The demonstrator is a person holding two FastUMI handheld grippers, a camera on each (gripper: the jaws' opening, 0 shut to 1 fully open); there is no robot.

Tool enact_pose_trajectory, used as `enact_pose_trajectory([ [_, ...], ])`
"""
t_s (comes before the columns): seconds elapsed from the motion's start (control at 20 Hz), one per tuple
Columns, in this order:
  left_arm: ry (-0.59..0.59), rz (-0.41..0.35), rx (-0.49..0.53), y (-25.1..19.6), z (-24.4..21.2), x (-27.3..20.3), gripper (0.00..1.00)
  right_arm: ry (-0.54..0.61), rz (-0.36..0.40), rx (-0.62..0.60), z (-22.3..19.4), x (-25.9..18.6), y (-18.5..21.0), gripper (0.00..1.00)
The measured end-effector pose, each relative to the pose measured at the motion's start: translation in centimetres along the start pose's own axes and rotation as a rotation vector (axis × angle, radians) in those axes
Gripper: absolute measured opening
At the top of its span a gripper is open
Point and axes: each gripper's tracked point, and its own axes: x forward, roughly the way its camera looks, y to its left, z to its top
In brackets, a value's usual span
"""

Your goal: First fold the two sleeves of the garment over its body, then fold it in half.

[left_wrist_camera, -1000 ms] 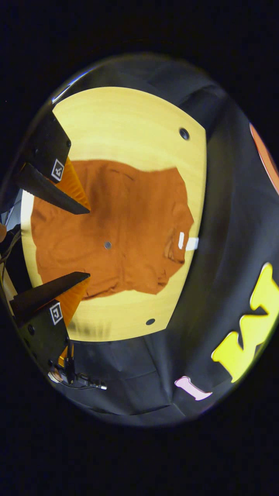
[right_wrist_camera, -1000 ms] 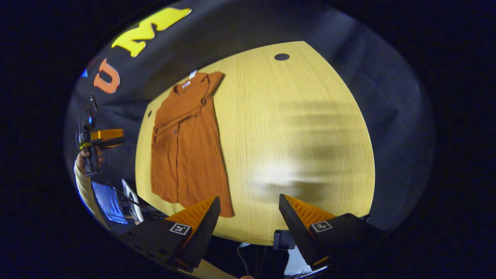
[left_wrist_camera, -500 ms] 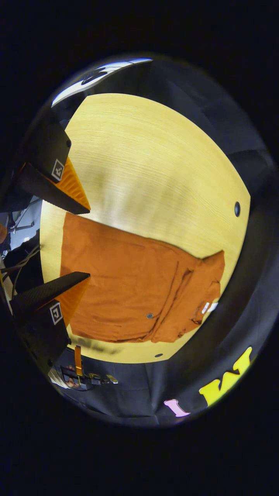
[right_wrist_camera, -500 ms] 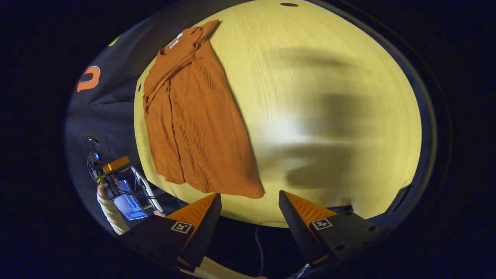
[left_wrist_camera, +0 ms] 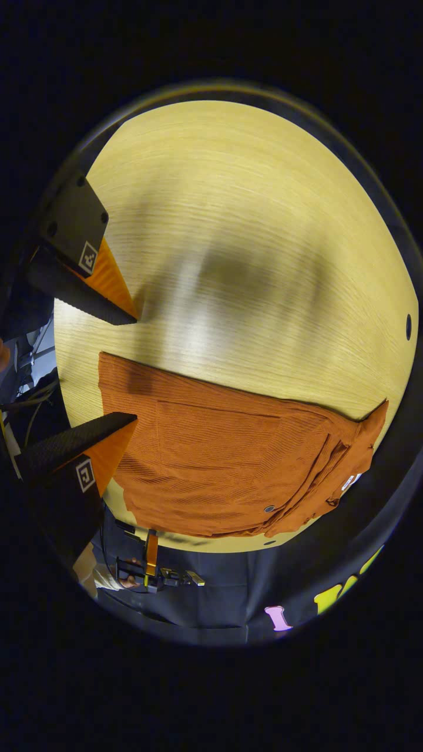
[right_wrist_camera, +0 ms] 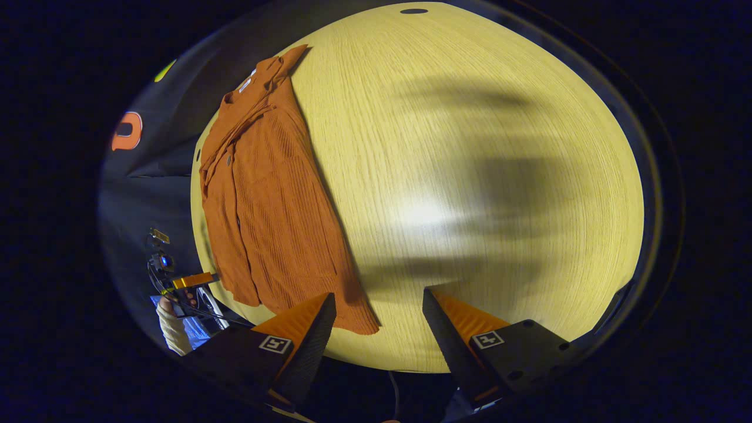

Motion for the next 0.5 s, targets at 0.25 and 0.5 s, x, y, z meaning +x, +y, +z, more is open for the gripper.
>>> enact_pose_trajectory([
  [0.25, 0.036, -0.05, 0.025, -1.2, 0.4, 0.6, 0.97, 0.001, 0.006, -0.061, -0.5, 0.5, 1.2, 0.95],
  [0.5, 0.076, -0.087, 0.017, -2.6, -0.1, 1.4, 0.93, 0.033, 0.051, -0.096, -1.7, 2.1, 4.0, 0.86],
])
